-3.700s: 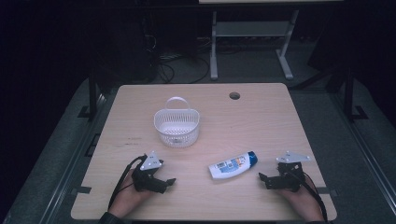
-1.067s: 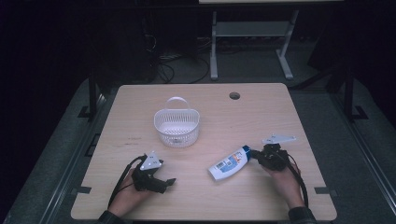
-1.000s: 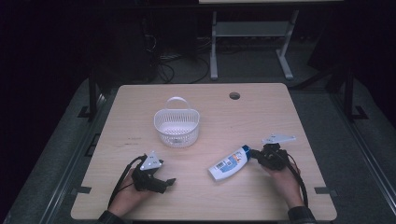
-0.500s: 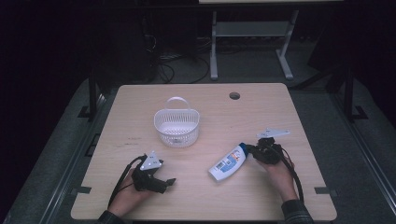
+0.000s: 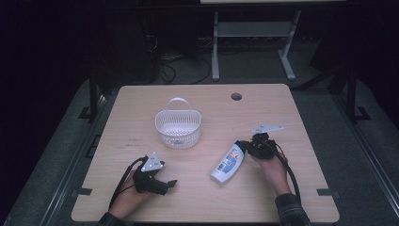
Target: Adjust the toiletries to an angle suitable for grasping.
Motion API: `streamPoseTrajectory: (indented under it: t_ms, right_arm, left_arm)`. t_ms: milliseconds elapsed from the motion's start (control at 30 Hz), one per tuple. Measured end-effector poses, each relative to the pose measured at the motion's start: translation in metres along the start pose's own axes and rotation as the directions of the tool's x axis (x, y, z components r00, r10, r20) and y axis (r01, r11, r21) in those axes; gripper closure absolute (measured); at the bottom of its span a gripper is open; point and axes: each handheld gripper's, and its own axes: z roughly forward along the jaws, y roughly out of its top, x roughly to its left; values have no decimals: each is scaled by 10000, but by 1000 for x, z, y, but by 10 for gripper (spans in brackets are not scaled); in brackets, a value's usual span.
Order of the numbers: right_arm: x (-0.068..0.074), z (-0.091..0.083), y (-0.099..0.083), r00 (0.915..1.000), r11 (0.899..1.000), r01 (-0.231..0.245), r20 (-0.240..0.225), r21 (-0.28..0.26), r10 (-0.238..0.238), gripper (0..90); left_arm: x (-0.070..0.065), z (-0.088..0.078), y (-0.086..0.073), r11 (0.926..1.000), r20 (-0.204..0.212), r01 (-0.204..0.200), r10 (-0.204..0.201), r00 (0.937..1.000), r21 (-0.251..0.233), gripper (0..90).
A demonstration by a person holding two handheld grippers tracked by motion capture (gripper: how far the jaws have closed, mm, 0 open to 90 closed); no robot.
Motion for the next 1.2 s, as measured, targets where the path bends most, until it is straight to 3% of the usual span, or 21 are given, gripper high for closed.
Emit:
streamPoseTrajectory:
  t_ms: [267,533,667,833,1200]
  right_arm:
    - [4,2,5,9999,9999,148,-45,18,-148,893]
    - [22,-11,5,9969,9990,433,-655,-145,-442,893]
    - [39,-11,5,9909,9977,648,-1169,-203,-668,893]
    - [56,-7,5,9850,9952,966,-1423,-172,-980,893]
    - [79,1,5,9695,9931,1166,-2161,-96,-1159,894]
  left_arm:
    - [0,0,0,10000,23,15,-15,10000,23,129]
    - [0,0,0,10000,7,15,-15,10000,9,129]
    - [0,0,0,10000,-2,-7,7,10000,8,129]
    - [0,0,0,10000,8,15,-15,10000,6,129]
    - [0,0,0,10000,16,-11,11,10000,24,129]
